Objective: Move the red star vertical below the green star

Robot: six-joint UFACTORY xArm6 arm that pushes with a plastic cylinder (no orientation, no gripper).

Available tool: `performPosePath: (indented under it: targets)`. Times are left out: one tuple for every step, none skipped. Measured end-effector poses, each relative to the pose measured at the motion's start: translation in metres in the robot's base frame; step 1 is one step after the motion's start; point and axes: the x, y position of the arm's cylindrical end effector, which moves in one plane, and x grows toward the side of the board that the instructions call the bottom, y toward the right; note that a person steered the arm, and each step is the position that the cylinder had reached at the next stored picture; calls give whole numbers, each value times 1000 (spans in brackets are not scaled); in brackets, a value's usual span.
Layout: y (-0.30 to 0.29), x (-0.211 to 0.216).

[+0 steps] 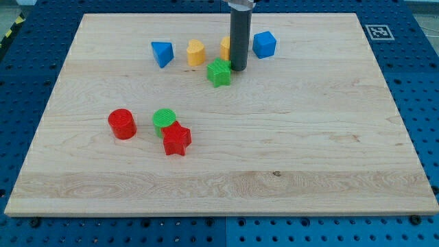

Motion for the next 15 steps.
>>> performPosePath:
  targets:
    - [6,0]
    - [37,5]
    - [65,11]
    - [87,19]
    - [107,32]
    - [124,45]
    - [142,59]
    - [161,89]
    - [149,129]
    - [100,161]
    - [40,198]
    - [-28,226]
    - [-88,233]
    - [-126,220]
    - [-143,205]
